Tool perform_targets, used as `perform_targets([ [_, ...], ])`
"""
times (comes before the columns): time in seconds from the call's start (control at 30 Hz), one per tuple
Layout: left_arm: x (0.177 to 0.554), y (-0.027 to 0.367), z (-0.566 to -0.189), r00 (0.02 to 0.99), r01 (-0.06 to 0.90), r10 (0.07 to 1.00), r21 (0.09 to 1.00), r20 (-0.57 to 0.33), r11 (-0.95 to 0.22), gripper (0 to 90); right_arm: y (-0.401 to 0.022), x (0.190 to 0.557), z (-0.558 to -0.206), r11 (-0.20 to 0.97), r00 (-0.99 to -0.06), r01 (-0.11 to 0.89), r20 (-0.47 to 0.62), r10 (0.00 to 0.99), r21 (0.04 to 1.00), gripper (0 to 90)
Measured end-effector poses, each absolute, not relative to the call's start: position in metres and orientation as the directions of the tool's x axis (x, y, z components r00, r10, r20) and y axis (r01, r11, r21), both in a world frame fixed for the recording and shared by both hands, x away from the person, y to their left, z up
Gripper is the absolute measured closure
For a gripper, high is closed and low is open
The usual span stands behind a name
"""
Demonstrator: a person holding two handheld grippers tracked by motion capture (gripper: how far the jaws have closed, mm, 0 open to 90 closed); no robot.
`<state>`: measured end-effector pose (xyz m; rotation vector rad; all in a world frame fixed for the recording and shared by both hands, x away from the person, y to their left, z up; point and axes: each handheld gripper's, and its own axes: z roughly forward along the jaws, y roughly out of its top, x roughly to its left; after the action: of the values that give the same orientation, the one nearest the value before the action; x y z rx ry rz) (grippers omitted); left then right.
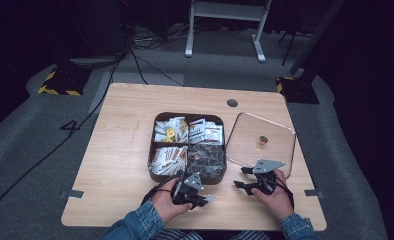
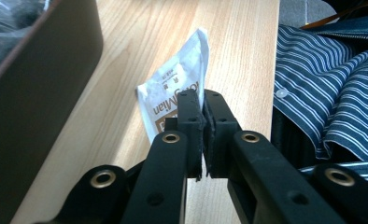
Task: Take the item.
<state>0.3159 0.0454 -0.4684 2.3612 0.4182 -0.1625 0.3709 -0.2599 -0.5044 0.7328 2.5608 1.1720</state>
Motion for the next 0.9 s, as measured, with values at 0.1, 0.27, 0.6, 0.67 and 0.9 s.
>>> perform_targets([
  [0.1, 0.315, 0.045, -0.469, 0.937, 0.347, 0.238, 0.635, -0.253, -0.690, 76.5, -0.260, 0.371, -0.504, 0.555, -0.848, 0.345, -0.002, 0.530, 0.757, 37.0],
  [0.27, 0.314, 0.047, -0.465, 0.933, 0.359, 0.241, 0.653, -0.268, -0.667, 61.6, -0.260, 0.371, -0.504, 0.555, -0.848, 0.345, -0.002, 0.530, 0.757, 37.0],
  [0.6, 0.315, 0.063, -0.454, 0.925, 0.367, 0.317, 0.708, -0.209, -0.604, 52.3, -0.260, 0.371, -0.504, 0.555, -0.848, 0.345, -0.002, 0.530, 0.757, 37.0],
  [0.67, 0.315, 0.066, -0.450, 0.923, 0.364, 0.330, 0.722, -0.197, -0.589, 50.7, -0.260, 0.371, -0.504, 0.555, -0.848, 0.345, -0.001, 0.530, 0.757, 37.0],
  [0.9, 0.316, 0.076, -0.438, 0.911, 0.366, 0.374, 0.763, -0.176, -0.532, 43.0, -0.260, 0.371, -0.504, 0.555, -0.848, 0.345, -0.001, 0.530, 0.757, 37.0],
])
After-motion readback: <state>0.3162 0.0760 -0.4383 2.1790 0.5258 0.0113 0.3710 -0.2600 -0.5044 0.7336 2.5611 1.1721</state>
